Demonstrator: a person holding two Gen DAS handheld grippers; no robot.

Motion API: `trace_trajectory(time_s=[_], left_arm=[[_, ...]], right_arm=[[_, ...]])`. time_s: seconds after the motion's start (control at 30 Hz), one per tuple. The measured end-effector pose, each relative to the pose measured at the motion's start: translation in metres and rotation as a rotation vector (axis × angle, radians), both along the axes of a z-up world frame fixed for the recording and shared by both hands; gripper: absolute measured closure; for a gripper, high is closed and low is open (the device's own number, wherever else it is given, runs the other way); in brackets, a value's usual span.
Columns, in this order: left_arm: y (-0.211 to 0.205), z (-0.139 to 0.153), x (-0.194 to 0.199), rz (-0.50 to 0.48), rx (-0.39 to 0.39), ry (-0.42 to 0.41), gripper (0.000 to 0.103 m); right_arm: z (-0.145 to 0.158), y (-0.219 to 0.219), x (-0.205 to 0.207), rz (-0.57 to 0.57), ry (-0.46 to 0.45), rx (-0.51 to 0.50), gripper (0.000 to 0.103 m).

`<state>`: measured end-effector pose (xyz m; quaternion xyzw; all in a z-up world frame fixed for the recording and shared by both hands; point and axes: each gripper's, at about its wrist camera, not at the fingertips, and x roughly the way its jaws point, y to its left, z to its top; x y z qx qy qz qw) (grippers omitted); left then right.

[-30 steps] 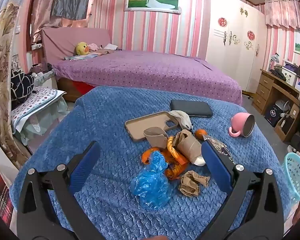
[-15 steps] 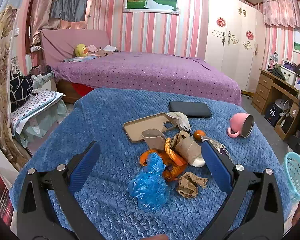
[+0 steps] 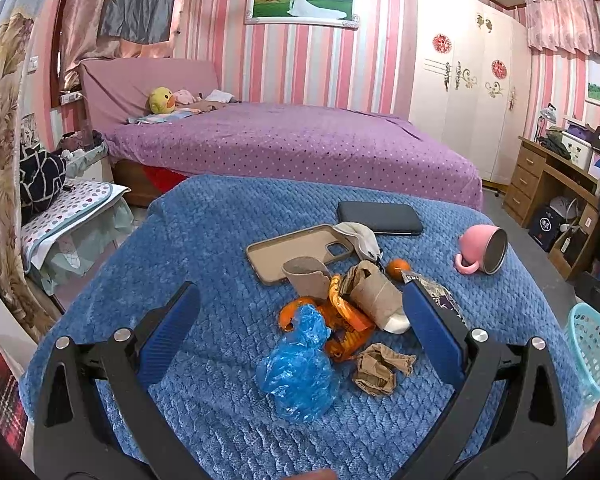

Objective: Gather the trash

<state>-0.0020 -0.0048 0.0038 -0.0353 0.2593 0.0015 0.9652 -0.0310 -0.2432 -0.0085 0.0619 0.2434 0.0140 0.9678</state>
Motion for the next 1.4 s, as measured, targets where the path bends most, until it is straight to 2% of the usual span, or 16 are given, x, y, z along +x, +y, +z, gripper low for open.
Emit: trace_trajectory(time_s=[0.57, 0.73, 1.4], left_arm=[[0.003, 0.002, -0.003, -0.002, 0.007, 0.001, 0.005], [0.002, 0.003, -0.005, -0.011, -0.016, 0.009, 0.005], [0.004, 0.008, -0.014, -0.022, -0.018, -0.003, 0.005]], right_arm=[[-0.003, -0.011, 0.007, -0.024, 0.011, 0.016, 0.004], [-0.001, -0.009, 0.013, -0.02, 0.017, 0.016, 0.004], [-0.003, -0.002, 0.021, -0.019, 0.034, -0.005, 0.004]])
